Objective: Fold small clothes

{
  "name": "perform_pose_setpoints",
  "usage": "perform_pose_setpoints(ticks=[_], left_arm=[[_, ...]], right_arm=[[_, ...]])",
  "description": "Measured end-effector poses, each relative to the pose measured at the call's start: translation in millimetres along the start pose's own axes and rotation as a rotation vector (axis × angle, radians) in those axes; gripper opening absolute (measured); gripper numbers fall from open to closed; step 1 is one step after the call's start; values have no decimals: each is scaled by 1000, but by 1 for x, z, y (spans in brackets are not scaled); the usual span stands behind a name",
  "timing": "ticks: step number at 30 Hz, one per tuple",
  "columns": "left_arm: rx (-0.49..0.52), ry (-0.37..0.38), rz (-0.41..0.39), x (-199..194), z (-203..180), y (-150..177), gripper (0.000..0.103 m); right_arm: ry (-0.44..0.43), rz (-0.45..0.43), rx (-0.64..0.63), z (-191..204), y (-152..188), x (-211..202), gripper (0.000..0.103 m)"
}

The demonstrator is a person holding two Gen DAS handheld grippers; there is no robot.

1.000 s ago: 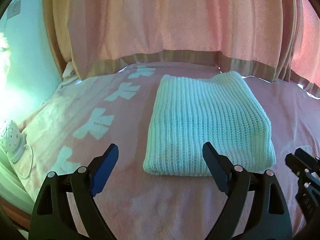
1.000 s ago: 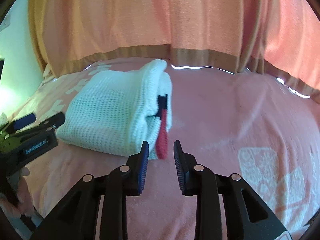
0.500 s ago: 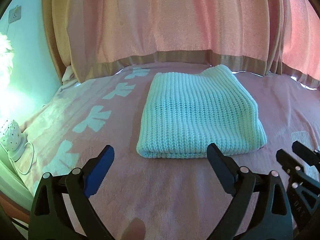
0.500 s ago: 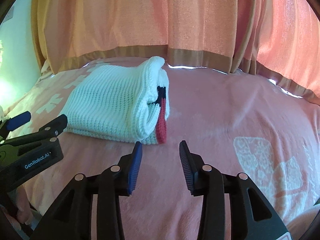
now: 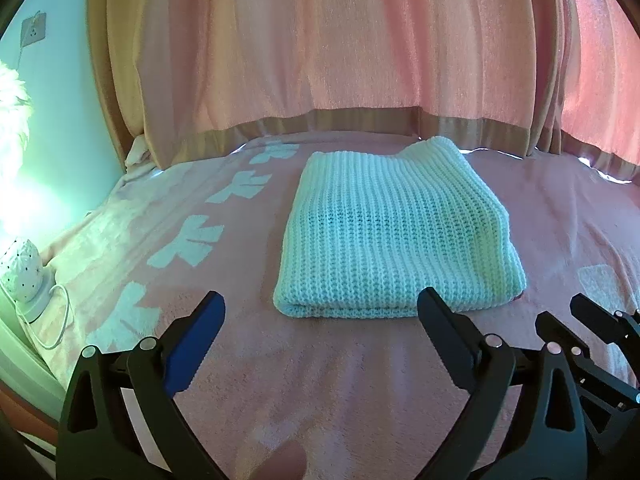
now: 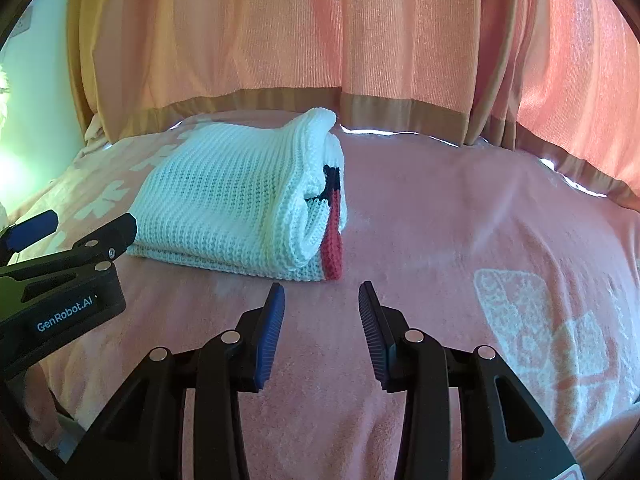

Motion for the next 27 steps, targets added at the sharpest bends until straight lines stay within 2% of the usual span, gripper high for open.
perform_pose_setpoints(ticks=[21, 27], left_arm=[[-10, 10, 27, 4, 0, 0, 95], [-1, -5, 30, 5, -2, 1, 98]], right_arm=[[9, 1, 12, 9, 1, -5, 38], [10, 3, 11, 13, 1, -6, 38]])
Point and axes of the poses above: each gripper's, at about its wrist camera, not at the fingertips, and x roughly the way its jaws point, z to its left, y to its underside, the point moved 4 cm from there along x, roughly the way its jaws point, and after that the axes turned 9 degrees about y, right-handed, at the moved point
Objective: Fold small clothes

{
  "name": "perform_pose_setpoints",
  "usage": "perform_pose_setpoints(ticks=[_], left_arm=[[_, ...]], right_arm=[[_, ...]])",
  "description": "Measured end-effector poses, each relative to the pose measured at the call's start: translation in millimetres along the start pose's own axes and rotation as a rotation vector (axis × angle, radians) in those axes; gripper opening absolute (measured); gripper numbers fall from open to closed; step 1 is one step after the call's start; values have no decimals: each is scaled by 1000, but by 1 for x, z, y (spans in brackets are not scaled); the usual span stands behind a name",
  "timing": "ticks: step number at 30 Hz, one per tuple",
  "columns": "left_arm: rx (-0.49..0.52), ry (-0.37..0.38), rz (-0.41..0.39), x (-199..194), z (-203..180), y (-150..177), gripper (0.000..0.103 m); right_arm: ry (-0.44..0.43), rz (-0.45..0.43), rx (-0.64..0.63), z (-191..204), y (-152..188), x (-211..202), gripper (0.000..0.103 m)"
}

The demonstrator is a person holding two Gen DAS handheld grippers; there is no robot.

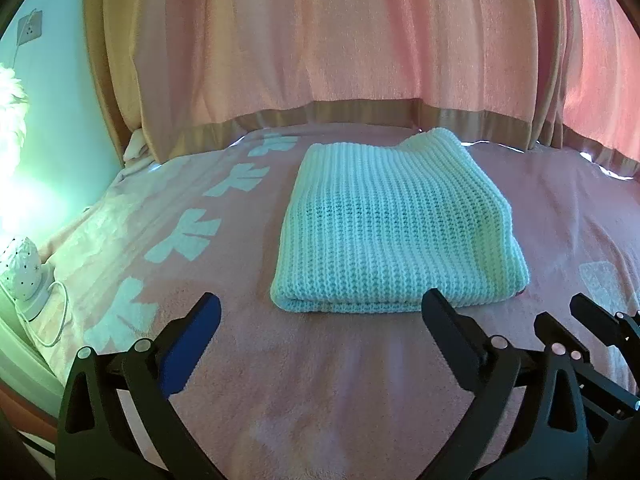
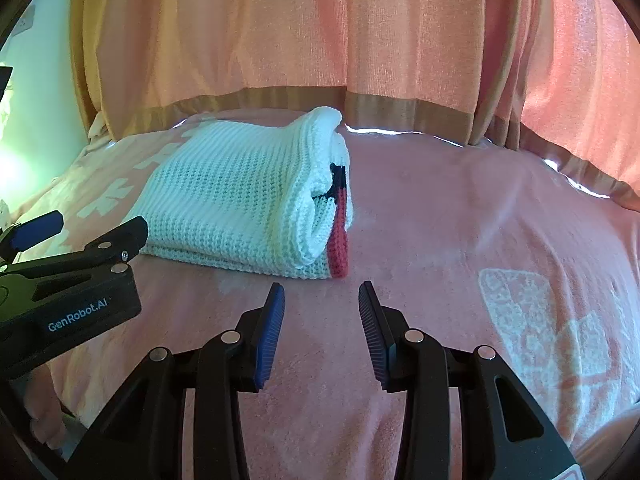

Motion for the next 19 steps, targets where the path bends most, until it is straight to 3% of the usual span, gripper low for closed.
perform_pose_setpoints(ticks=[19], left_arm=[[-6, 22, -5, 1, -3, 1, 98]], right_arm=[[1, -8, 5, 3, 1, -2, 38]])
Point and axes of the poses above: each gripper's, at about its wrist camera, not at the fingertips, and x roughly the way its jaws point, z to its left, y to its underside, the point moved 4 cm from there along x, roughly the way its jaws point, and after that the axes turned 9 degrees about y, right-handed, at the moved point
